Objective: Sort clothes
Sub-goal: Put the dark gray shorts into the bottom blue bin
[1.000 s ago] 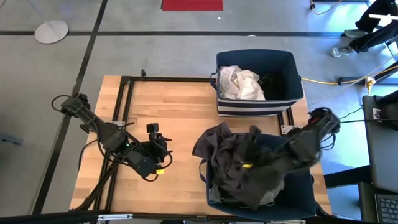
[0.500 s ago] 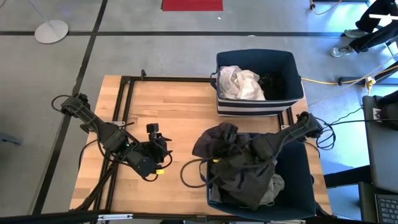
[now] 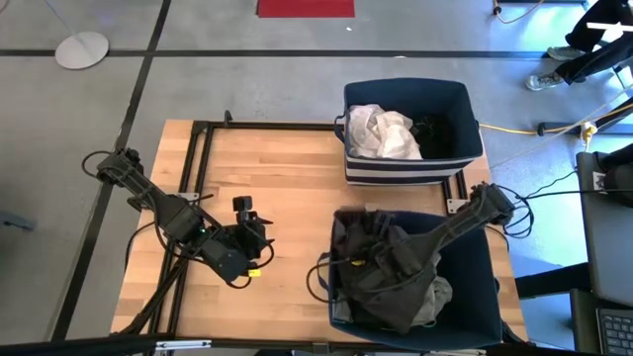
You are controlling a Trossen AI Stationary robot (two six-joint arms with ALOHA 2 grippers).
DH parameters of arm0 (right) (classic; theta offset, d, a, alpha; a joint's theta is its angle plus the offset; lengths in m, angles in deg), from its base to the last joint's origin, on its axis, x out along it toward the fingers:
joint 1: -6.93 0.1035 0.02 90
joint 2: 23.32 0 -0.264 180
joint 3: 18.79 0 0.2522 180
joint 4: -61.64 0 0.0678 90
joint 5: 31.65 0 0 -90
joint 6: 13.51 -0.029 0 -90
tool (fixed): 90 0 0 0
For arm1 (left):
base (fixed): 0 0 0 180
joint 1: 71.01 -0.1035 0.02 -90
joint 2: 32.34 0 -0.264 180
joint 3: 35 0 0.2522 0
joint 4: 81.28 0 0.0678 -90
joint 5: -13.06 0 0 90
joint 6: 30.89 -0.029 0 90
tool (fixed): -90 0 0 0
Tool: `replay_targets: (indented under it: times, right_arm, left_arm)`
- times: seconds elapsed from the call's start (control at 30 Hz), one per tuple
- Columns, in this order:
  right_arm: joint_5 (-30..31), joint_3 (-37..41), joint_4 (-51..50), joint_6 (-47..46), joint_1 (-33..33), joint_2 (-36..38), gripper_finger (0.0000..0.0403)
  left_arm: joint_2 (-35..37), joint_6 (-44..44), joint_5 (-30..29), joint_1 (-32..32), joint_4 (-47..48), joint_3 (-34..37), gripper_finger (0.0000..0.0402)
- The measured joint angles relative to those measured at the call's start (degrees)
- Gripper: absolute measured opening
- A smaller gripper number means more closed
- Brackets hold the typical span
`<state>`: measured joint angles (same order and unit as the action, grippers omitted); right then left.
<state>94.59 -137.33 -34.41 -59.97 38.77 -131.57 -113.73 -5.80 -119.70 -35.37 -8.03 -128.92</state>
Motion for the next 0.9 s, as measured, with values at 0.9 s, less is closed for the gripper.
replay_targets:
  times: [0.9]
  right_arm:
    - [-8.0,11.5,17.3,3.5,1.0,7.9,0.0253]
  left_arm:
    - [1.0,-2.3,0.0,-0.1,-3.5,3.3,0.0187]
